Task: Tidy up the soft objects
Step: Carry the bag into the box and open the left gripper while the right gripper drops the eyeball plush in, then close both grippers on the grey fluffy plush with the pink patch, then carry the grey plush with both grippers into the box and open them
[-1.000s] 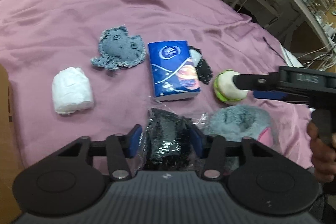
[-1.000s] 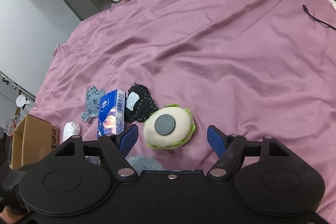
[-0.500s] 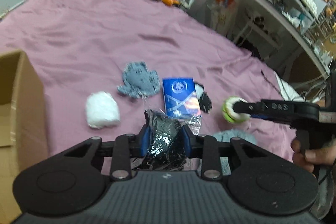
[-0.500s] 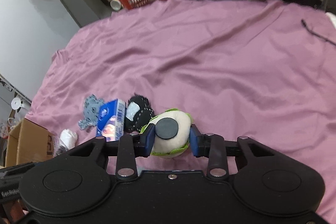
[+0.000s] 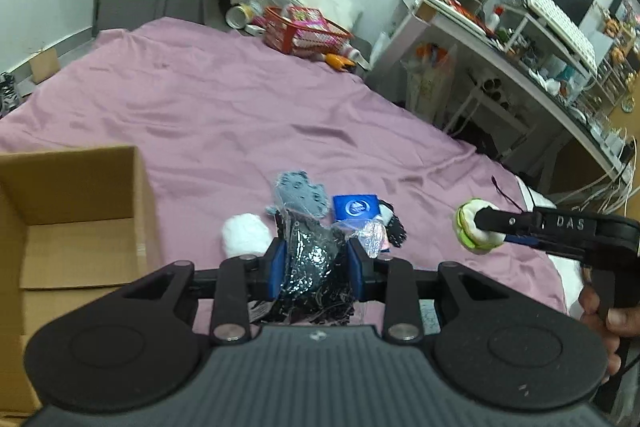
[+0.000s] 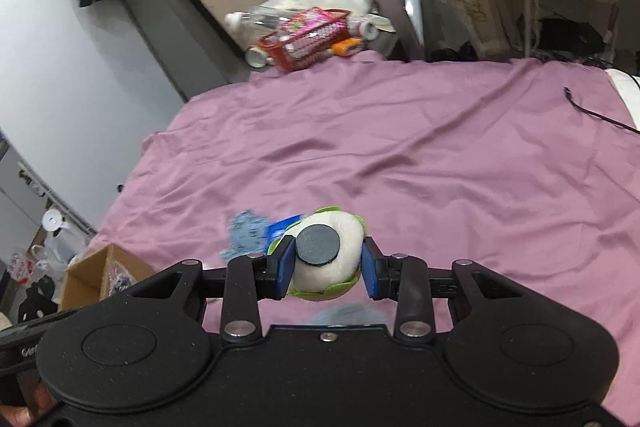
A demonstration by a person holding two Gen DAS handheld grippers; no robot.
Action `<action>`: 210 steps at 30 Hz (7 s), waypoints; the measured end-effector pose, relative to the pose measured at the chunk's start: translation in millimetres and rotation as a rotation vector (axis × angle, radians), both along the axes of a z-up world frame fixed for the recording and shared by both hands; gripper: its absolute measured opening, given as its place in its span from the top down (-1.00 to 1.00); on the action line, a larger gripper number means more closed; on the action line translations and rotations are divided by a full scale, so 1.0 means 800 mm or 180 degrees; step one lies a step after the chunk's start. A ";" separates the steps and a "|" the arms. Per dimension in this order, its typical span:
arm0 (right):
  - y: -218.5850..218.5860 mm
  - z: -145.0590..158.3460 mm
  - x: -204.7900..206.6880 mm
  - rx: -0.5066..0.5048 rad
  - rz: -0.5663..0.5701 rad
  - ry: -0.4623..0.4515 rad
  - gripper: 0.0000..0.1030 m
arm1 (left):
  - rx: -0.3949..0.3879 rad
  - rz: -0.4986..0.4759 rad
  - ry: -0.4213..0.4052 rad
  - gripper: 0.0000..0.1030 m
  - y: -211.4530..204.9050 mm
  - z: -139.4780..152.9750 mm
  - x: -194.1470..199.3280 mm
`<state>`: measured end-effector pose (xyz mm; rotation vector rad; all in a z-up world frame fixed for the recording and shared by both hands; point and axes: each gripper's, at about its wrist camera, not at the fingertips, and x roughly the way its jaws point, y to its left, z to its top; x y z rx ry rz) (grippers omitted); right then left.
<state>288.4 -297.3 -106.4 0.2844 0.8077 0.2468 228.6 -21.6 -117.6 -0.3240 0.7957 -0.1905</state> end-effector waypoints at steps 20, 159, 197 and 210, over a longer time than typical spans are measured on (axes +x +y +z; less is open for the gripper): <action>0.168 0.036 -0.054 0.0090 0.0694 -0.0198 0.34 | -0.0045 0.0586 0.0092 0.39 0.156 -0.002 -0.060; -0.029 -0.043 -0.066 0.0353 0.0055 0.0463 0.56 | -0.0080 -0.1083 0.0397 0.39 -0.127 -0.034 0.029; 0.173 0.037 -0.079 0.0142 0.0870 -0.0182 0.56 | -0.0192 -0.0201 -0.0107 0.40 0.078 0.030 -0.036; 0.252 0.036 -0.073 0.0134 0.1160 -0.0189 0.56 | -0.0193 0.0143 -0.0120 0.40 0.156 0.031 -0.057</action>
